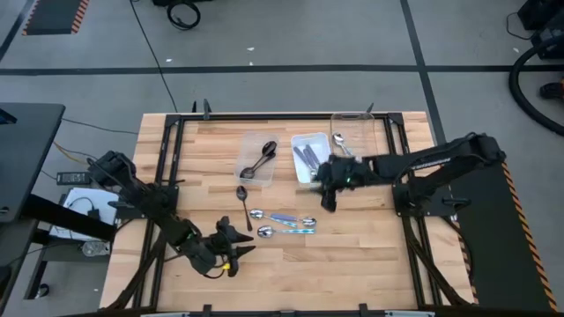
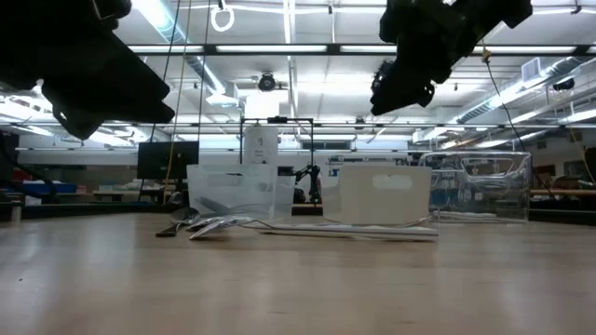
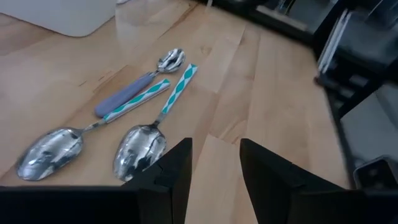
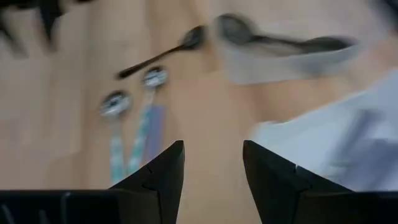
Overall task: Sort silverware by color (type)
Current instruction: Put the blue spoon into the right transparent bin
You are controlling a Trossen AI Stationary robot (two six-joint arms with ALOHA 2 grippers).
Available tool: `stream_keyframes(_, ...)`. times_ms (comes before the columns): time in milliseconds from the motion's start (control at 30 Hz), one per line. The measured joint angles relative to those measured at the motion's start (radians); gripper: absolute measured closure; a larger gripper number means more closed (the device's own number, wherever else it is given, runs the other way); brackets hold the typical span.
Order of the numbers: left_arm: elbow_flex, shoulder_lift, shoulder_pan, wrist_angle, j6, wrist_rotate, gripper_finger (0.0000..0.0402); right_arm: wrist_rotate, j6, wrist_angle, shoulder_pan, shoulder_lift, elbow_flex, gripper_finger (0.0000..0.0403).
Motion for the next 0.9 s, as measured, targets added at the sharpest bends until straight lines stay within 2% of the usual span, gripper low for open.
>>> stream_keyframes(133,0.066,0.0,0.048,-0.199,0.011,0.057,0.026,-0.004,0.044,0.065,0.106,0.103,0.0,0.023)
stream_keyframes(233,0.104,0.0,0.11,-0.305,0.045,0.151,0.026,0.03,0.085,0.123,0.187,0.176,0.0,0.023)
stream_keyframes(467,0.129,0.0,0.229,-0.335,0.117,0.372,0.026,0.207,0.047,0.316,0.348,0.298,0.0,0.0231)
stream_keyframes(700,0.132,0.0,0.296,-0.352,0.133,0.507,0.026,0.262,0.005,0.457,0.392,0.432,0.0,0.0231)
stream_keyframes(900,0.226,0.012,0.327,-0.506,0.138,0.54,0.026,0.26,-0.004,0.476,0.389,0.472,0.0,0.0231)
